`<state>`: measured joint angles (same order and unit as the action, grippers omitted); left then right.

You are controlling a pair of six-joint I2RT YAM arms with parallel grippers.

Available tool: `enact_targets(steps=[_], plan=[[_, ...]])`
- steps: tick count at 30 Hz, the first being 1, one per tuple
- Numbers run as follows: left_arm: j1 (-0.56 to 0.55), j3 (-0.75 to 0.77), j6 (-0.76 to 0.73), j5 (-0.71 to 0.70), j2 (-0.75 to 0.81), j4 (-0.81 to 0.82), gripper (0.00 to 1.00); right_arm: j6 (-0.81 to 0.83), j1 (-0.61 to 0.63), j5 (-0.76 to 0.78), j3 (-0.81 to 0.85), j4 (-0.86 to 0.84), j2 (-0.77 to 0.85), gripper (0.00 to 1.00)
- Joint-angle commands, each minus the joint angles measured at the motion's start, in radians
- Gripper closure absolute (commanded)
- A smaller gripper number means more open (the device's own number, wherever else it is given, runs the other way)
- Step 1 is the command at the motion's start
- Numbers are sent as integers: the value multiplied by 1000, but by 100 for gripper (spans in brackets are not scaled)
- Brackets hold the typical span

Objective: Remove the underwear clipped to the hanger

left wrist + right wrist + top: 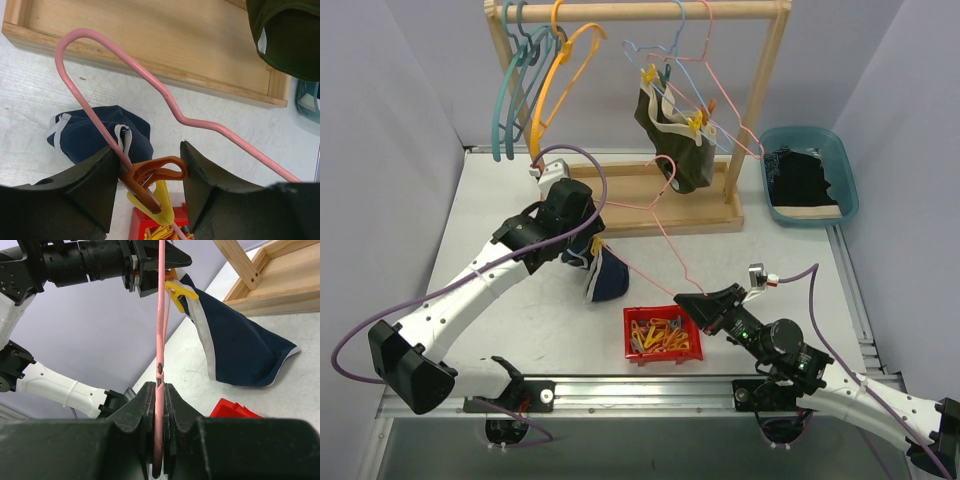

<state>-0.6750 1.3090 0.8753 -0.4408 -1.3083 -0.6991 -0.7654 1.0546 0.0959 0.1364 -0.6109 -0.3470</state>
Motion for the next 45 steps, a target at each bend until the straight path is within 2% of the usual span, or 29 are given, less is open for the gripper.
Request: enact_targets(steps=[1, 2, 7, 10, 13, 14, 21, 31, 35, 40, 41, 42, 45], plan=[[-5, 26, -13, -7, 20, 27, 46, -38, 5, -48, 0, -147, 5, 100], [-6, 26, -15, -9, 24, 27, 52, -41, 5, -47, -4, -148, 0, 100], [-5, 22, -16, -18, 35, 16, 65, -55, 5, -12, -17, -136, -18, 100], [-5, 3, -13, -24, 56, 19, 78, -60, 4, 25, -21, -112, -4, 100], [-5, -20, -9, -30, 70, 20, 95, -58, 4, 51, -11, -67, 3, 100], [-6, -25, -6, -32, 75, 18, 97, -58, 4, 73, -6, -37, 9, 100], [-5, -68, -4, -29, 101, 41, 97, -72, 4, 215, 48, 155, 25, 100], [-5, -129, -6, 5, 127, 84, 97, -71, 4, 245, 61, 189, 31, 100], [-5, -146, -10, 28, 149, 104, 97, -72, 4, 313, 95, 302, 29, 100], [-5, -227, -55, 195, 242, 222, 97, -32, 4, 317, 157, 396, 69, 100], [-5, -287, -70, 245, 263, 257, 97, -31, 4, 333, 166, 448, 84, 100], [-5, -313, -82, 361, 277, 329, 97, -29, 4, 344, 181, 477, 103, 100], [-38, -384, -73, 563, 288, 439, 97, -11, 4, 396, 200, 568, 166, 100]])
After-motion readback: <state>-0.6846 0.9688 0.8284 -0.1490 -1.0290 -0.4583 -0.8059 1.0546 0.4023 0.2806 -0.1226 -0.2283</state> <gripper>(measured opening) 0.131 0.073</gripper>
